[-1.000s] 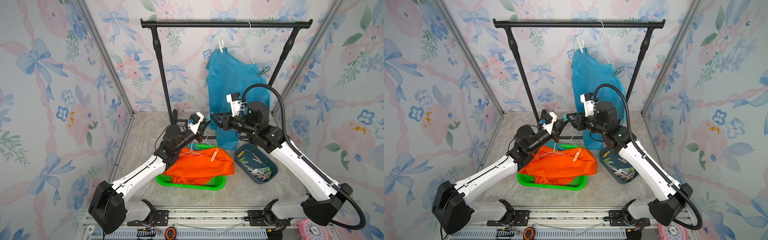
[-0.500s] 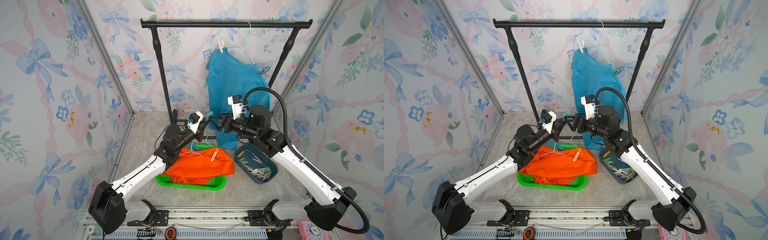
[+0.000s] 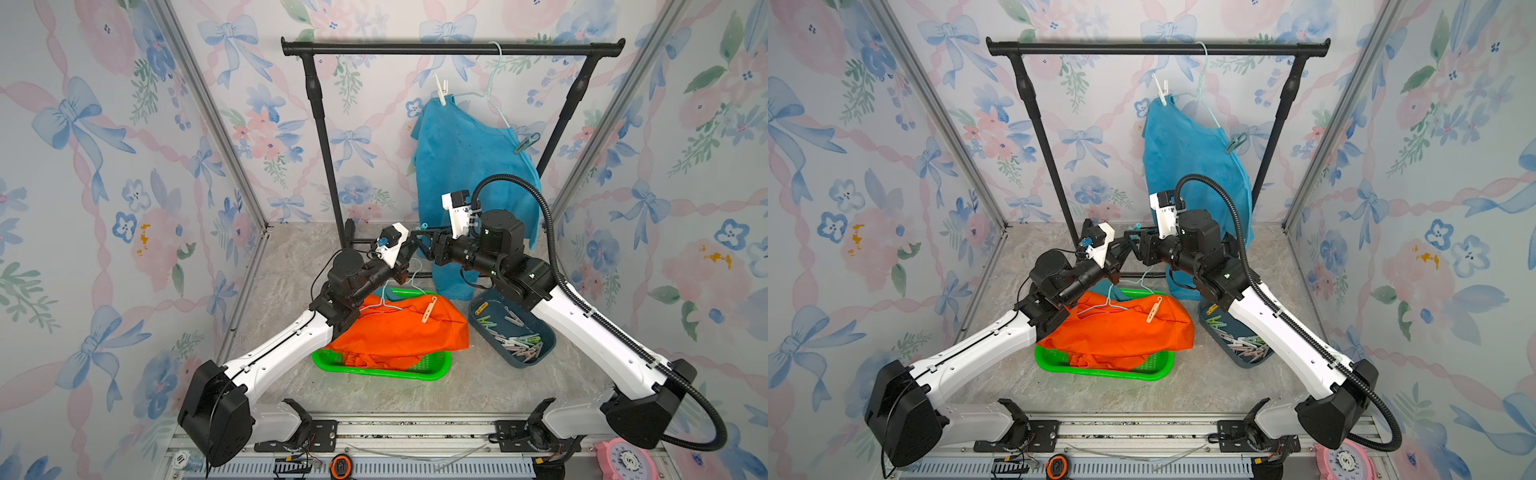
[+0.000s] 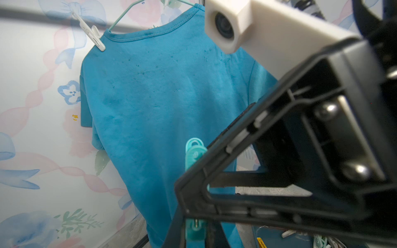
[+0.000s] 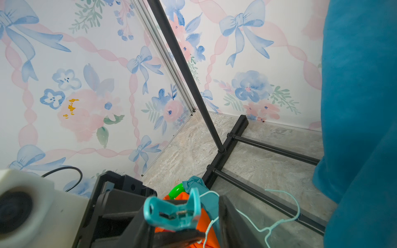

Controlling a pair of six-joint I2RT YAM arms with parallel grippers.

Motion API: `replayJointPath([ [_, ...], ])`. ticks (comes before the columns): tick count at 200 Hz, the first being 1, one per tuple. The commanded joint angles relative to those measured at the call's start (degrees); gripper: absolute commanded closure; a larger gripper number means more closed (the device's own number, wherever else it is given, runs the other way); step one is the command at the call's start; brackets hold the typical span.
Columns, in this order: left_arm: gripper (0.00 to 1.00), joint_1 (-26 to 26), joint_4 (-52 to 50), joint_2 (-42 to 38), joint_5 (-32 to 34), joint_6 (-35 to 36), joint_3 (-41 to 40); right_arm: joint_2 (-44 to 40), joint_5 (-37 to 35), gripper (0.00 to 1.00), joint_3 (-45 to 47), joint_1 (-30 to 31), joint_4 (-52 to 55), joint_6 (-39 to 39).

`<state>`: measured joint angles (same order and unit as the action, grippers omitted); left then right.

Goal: Use clothespins to secure the t-shirt on both sides of the hanger
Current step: Open the clothespin.

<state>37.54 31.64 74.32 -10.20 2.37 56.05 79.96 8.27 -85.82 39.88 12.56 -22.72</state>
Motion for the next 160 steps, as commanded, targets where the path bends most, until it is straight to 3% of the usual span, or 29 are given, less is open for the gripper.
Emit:
replayJointPath([
  [1,0.94,0.4,0.6,0.4,0.7,0.2,0.9,0.3,-2.0,0.54,-2.2,0.6,-1.7,0.1],
  [82,0.94,0.7,0.7,0.8,0.8,0.2,1.1,1.6,-2.2,0.58,-4.2,0.6,-1.7,0.9],
  [160,0.94,0.7,0.6,1.0,1.0,0.1,1.1,1.8,-2.3,0.77,-4.1,0.6,-1.8,0.8],
])
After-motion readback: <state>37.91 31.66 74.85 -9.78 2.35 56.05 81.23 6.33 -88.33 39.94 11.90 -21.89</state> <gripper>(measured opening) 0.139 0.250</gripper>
